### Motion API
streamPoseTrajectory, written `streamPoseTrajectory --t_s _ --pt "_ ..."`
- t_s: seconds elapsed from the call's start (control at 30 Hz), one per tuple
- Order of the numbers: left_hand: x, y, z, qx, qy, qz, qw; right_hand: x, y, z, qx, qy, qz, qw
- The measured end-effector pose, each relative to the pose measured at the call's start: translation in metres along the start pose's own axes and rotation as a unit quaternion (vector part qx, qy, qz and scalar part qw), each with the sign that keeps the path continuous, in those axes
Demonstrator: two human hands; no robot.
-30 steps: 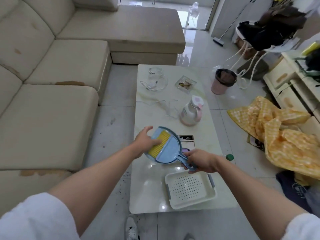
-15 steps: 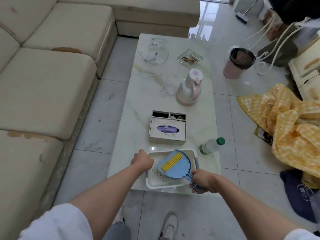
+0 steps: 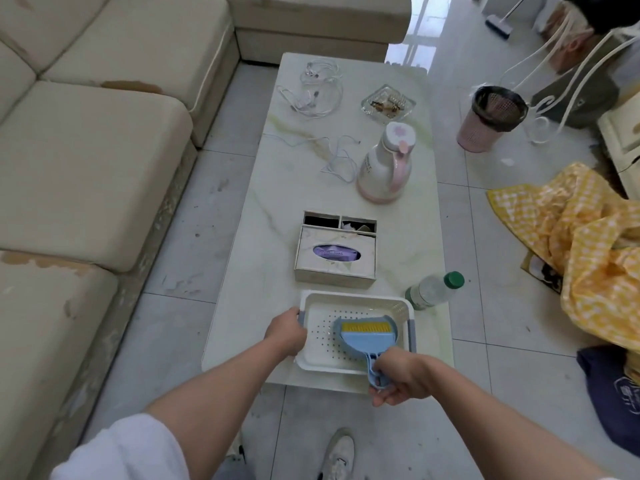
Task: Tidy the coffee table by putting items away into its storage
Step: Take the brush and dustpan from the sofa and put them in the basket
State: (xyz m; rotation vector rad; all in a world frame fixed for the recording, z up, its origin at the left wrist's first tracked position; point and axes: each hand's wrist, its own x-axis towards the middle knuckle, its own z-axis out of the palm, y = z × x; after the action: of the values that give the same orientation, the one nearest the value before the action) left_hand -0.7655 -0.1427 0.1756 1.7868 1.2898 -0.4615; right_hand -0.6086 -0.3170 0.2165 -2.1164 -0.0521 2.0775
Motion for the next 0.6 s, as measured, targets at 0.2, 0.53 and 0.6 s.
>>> streamPoseTrajectory --t_s 0.2,0.53,0.6 --pt "0.012 -0.002 0.005 0.004 -0.01 0.024 1.0 0.025 -0.012 0.009 -0.035 0.04 -0.023 0.998" --pt "0.018 -0.001 -0.003 0.013 -0.05 -0.003 0.999 0.029 -0.008 0.0 -0.031 0.111 -0.071 0.991" --pt "0.017 -0.003 -0.006 0.019 -0.059 -0.018 0.998 0.025 -0.006 -0.017 -0.047 0.168 -0.087 0.981"
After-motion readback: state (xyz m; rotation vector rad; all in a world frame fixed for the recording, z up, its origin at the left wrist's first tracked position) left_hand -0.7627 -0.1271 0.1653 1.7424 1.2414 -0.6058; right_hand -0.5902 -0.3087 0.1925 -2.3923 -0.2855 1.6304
